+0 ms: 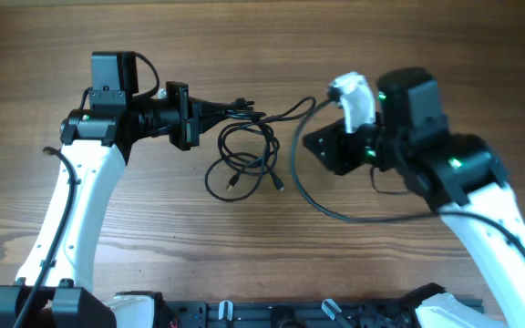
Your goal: Untangle cables
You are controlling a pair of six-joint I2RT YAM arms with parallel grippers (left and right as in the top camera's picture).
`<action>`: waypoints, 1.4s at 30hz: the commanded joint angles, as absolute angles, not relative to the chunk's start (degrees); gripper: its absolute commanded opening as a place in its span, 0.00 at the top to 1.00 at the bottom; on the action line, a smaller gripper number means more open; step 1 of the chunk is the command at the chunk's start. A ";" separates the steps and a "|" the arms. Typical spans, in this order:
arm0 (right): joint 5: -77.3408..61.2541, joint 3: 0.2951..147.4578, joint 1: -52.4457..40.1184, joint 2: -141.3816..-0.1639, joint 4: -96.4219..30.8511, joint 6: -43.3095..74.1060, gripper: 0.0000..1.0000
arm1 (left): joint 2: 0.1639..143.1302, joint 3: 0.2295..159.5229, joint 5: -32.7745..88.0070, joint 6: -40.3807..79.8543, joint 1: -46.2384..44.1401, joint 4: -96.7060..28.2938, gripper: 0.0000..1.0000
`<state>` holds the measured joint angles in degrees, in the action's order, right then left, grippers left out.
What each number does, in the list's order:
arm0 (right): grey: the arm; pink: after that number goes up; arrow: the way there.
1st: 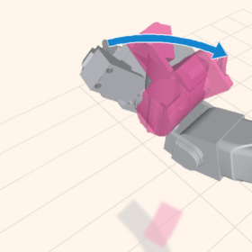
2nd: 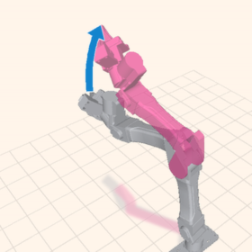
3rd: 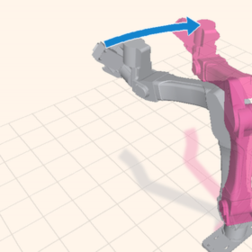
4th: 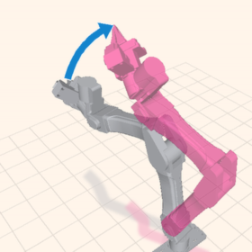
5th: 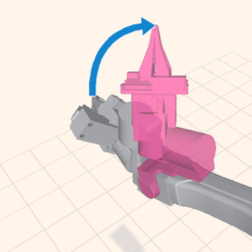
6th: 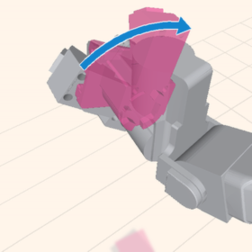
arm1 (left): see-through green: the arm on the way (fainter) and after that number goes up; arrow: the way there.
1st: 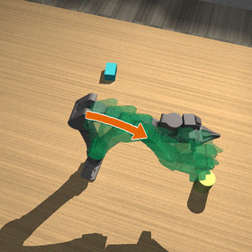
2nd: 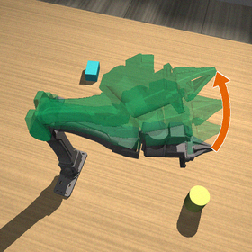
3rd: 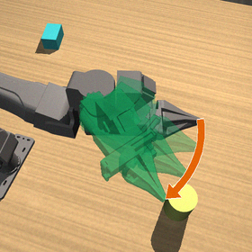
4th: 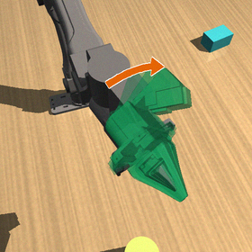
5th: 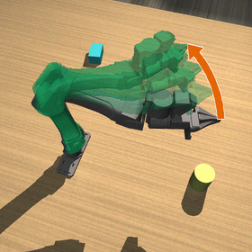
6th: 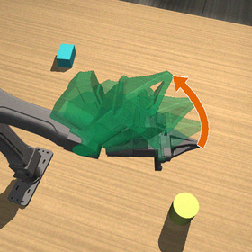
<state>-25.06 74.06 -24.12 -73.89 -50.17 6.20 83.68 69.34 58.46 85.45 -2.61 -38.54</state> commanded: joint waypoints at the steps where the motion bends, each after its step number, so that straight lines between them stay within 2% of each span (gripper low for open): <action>1: -28.01 74.17 -24.91 -79.24 -49.54 2.98 0.59 | 83.20 70.17 65.60 86.83 -2.50 -38.37 0.96; 8: -34.17 74.17 -24.91 -82.85 -45.12 1.41 0.60 | 83.20 70.17 65.84 86.83 -2.50 -38.37 0.96; 21: -51.48 74.13 -24.91 -88.33 -46.26 0.30 0.59 | 83.20 70.17 65.82 85.73 -2.50 -38.37 0.96; 25: -52.10 74.13 -24.93 -89.08 -38.76 8.49 0.60 | 83.20 70.17 65.80 85.73 -2.50 -38.37 0.96; 28: -47.59 74.13 -25.50 -89.14 -36.47 12.25 0.61 | 83.20 70.17 65.80 85.73 -2.50 -38.37 0.96; 34: -29.43 74.13 -30.22 -89.14 -36.84 15.62 0.75 | 83.20 70.17 65.78 85.73 -2.50 -38.35 0.96; 41: -26.37 74.13 -30.89 -89.14 -36.73 18.24 0.95 | 83.20 70.17 65.71 85.73 -2.50 -38.35 0.96; 42: -25.78 74.13 -30.89 -89.06 -36.88 19.31 0.96 | 83.20 70.17 65.43 85.71 -2.48 -38.35 0.96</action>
<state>-30.46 73.84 -30.98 -88.20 -36.75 15.92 83.68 69.34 62.52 86.06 -2.24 -38.52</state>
